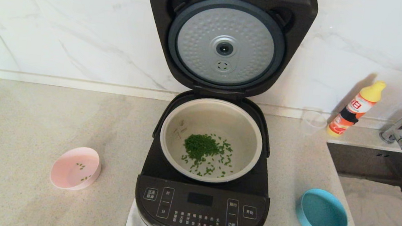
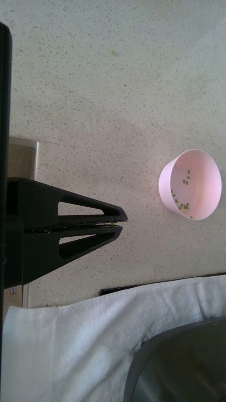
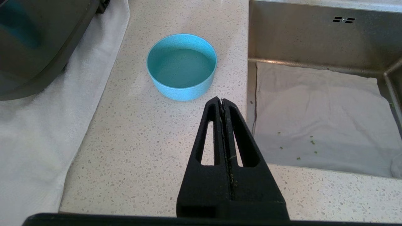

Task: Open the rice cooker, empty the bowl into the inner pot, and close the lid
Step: Pick up the bowl on the table

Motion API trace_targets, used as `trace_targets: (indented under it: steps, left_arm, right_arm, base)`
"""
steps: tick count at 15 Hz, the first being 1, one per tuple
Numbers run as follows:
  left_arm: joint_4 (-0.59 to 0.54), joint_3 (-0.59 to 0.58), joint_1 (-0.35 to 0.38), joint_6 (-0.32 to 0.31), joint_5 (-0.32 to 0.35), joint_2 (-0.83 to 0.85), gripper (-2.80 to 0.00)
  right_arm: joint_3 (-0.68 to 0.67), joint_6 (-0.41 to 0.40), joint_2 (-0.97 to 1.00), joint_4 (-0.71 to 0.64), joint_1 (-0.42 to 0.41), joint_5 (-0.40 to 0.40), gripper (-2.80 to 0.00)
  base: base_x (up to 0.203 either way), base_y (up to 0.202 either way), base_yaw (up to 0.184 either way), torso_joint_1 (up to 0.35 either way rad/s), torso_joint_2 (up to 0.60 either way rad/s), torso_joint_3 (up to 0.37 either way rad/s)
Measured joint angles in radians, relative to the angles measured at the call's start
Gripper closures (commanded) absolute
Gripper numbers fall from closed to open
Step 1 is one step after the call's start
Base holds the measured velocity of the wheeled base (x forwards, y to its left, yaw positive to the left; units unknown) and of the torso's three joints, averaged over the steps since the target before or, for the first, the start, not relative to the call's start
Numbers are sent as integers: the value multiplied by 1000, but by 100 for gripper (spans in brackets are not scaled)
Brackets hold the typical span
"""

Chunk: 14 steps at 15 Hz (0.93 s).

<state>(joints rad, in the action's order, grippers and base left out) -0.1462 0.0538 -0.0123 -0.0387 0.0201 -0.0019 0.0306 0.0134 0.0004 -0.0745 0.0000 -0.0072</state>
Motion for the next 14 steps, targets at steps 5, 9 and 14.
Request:
trace_targets:
  steps: [5,9,14]
  left_arm:
    - [0,0,0,0,0,0,0]
    - [0,0,0,1,0,0,0]
    - [0,0,0,2,0,0,0]
  right_arm:
    - [-1,-14,0,2,0,0,0]
    - [0,-83,0,-5,0,13,0]
    - [123,-68,59,-31,0,10,0]
  base:
    - [0,0,0,0,0,0]
    - [0,0,0,0,0,0]
    - [0,0,0,0,0,0]
